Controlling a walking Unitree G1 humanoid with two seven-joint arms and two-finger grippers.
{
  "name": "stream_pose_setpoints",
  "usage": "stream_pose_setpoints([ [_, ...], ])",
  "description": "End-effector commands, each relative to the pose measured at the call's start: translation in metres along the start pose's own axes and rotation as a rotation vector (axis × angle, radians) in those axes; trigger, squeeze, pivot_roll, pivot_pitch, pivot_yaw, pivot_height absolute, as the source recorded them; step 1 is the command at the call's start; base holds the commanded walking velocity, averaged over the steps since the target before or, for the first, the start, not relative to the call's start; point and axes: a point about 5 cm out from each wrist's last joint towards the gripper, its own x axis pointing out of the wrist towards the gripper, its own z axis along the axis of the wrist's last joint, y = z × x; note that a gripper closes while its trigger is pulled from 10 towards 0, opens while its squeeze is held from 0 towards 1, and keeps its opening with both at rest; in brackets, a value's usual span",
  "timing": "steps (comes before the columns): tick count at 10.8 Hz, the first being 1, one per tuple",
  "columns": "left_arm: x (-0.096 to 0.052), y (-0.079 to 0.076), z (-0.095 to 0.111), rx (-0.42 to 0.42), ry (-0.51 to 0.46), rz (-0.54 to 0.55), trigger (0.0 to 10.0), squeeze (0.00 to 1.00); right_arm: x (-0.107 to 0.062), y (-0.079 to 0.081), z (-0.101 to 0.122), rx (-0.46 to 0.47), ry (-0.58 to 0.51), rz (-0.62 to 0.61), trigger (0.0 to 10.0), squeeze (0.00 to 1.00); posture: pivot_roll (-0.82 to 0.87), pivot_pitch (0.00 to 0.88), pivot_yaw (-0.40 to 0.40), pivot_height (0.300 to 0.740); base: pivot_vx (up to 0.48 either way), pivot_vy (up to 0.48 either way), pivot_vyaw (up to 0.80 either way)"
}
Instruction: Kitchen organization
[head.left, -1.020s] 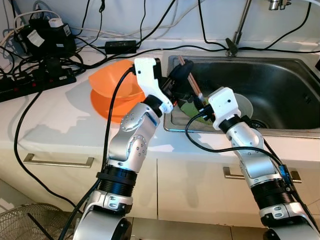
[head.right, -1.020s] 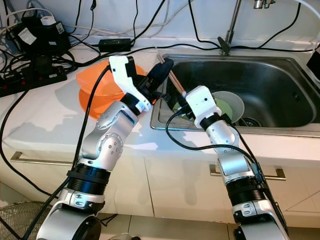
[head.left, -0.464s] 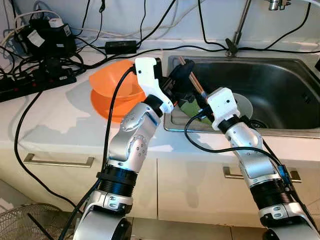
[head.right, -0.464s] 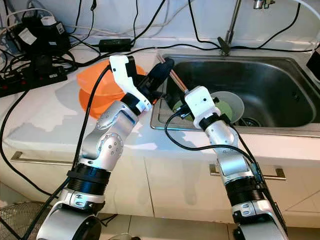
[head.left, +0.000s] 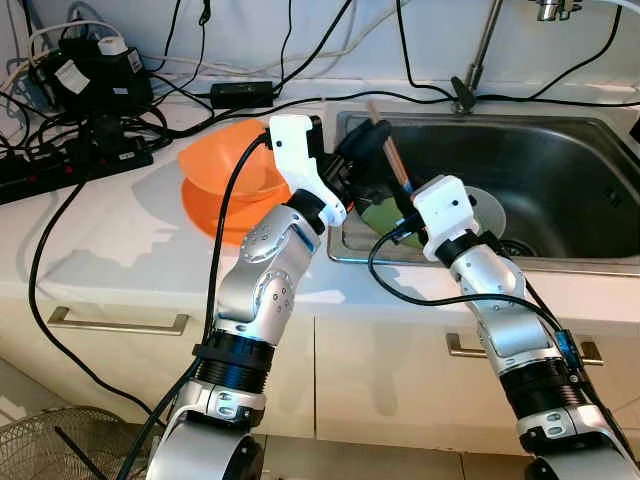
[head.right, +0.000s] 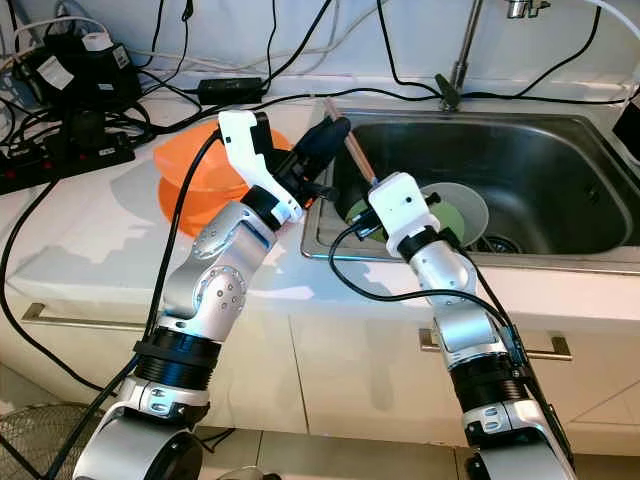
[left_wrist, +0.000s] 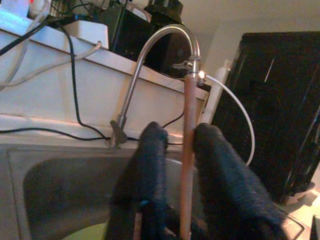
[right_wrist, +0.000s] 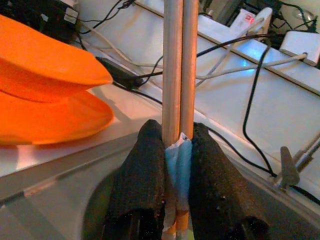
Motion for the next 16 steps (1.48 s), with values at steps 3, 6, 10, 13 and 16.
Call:
stream_pose_setpoints([
  [3,-0.005,0.004,-0.004,-0.016,0.016,0.016,10.0,1.0,0.002,-0.009,0.0,-0.003,-0.004,-0.042,0.0,0.0,0.03,0.0,0.06,0.74,0.0,0.0,0.0],
  [6,-0.026,0.018,-0.021,0.048,0.114,0.064,10.0,0.0,0.004,-0.037,-0.004,-0.046,0.035,-0.139,0.0,0.0,0.03,0.0,0.063,0.74,0.0,0.0,0.0],
  [10,-0.054,0.028,-0.051,0.196,0.33,0.045,10.0,0.0,0.009,-0.073,-0.018,-0.014,0.15,-0.312,9.9,0.0,0.04,0.0,0.058,0.74,0.0,0.0,0.0],
  [13,-0.062,0.023,-0.062,0.224,0.407,-0.009,10.0,0.0,0.01,-0.081,-0.036,0.074,0.276,-0.389,10.0,0.0,0.04,0.0,0.06,0.74,0.0,0.0,0.0],
  [16,-0.065,0.022,-0.066,0.241,0.439,-0.03,10.0,0.0,0.005,-0.077,-0.058,0.179,0.431,-0.427,10.0,0.0,0.05,0.0,0.064,0.74,0.0,0.0,0.0],
])
